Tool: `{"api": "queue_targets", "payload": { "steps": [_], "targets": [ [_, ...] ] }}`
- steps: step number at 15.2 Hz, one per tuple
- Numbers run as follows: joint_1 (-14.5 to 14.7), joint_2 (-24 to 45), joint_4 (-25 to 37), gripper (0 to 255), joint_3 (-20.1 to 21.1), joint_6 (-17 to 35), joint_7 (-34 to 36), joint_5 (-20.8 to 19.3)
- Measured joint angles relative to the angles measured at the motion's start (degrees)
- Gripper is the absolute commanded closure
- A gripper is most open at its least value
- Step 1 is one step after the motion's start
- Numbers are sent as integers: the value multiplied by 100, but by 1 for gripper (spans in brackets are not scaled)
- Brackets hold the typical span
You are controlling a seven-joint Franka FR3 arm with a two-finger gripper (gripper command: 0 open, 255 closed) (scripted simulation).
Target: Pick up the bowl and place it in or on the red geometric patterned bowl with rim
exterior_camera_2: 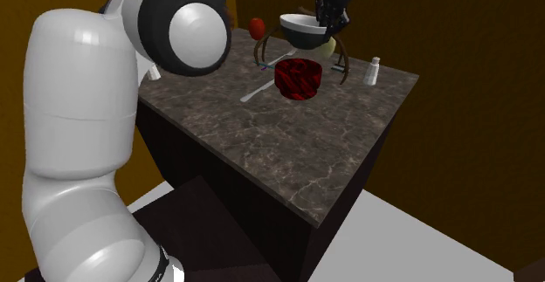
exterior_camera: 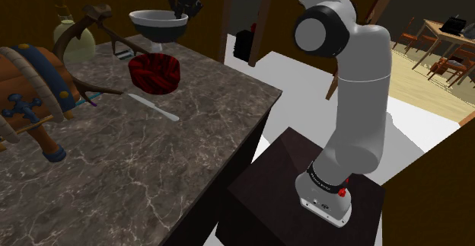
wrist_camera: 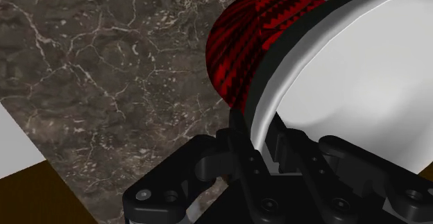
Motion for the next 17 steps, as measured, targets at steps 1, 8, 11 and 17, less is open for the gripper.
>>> {"api": "queue_targets", "payload": {
  "steps": [1,8,11,17],
  "targets": [
    [96,119,171,255,37,-12,147,-15],
    [257,114,-207,255,64,387,212,-40],
    [284,55,-528,255,60,642,148,-42],
    [350,-137,-1291,255,54,1197,14,-43]
  ]
}}
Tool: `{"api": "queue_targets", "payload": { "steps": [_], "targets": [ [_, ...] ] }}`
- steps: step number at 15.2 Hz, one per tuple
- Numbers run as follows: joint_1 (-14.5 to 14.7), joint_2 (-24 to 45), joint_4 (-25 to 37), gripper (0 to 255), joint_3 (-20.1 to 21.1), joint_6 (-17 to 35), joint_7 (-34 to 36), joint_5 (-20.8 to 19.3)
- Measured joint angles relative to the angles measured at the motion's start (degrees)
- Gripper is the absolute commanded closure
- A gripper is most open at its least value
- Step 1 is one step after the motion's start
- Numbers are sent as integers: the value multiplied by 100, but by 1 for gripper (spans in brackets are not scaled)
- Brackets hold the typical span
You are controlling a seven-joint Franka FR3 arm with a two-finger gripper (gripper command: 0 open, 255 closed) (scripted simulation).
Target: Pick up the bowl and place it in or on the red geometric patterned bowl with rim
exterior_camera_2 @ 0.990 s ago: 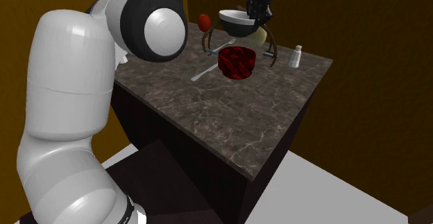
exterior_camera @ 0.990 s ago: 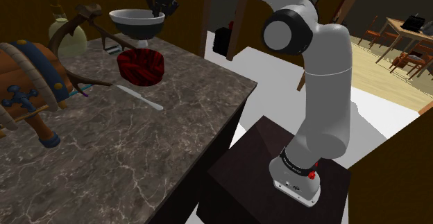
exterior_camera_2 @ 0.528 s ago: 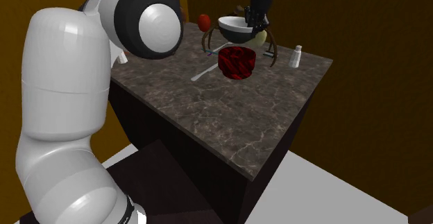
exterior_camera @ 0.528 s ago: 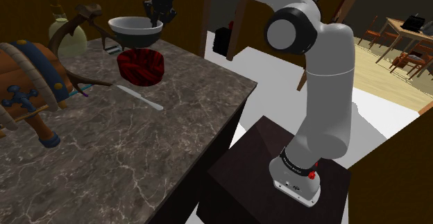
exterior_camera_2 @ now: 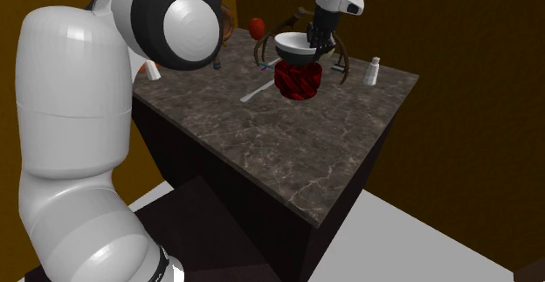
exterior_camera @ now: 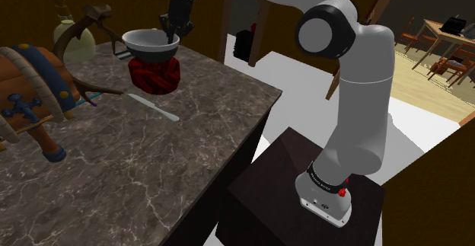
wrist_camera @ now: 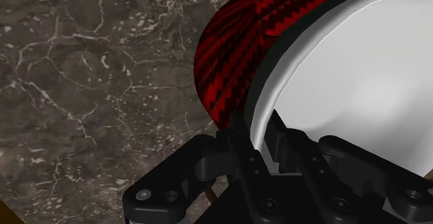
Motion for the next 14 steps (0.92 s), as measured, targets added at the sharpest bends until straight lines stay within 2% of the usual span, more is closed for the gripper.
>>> {"api": "queue_targets", "payload": {
  "steps": [2,8,9,14],
  "targets": [
    [16,-31,-194,255,1,158,-37,5],
    [18,-18,-223,255,3,201,-47,8],
    [18,-18,-223,0,3,201,-47,8],
    [18,-20,-220,0,3,202,-47,9]
  ]
}}
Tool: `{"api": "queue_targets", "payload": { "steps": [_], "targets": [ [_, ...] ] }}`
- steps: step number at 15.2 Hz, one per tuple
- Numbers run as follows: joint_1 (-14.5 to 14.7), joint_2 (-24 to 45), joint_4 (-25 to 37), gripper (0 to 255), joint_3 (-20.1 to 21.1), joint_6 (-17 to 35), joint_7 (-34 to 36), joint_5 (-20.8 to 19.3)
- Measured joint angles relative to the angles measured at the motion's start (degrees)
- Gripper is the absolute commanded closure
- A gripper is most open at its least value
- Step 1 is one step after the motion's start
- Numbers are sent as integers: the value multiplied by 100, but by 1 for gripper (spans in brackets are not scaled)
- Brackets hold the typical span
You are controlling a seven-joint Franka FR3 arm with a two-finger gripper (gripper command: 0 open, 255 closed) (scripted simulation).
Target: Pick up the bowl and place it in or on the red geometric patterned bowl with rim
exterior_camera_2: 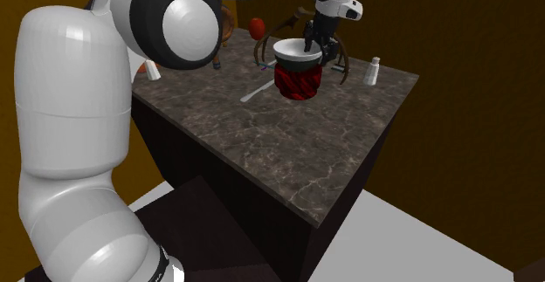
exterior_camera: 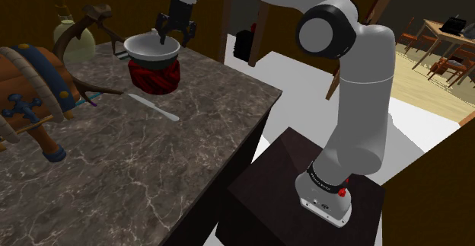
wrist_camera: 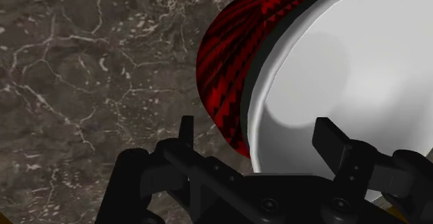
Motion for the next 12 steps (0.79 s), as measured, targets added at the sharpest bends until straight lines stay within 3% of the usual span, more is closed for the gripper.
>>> {"api": "queue_targets", "payload": {
  "steps": [6,12],
  "targets": [
    [-121,49,729,0,-25,-673,81,-5],
    [-144,44,772,0,-31,-735,68,-4]
  ]
}}
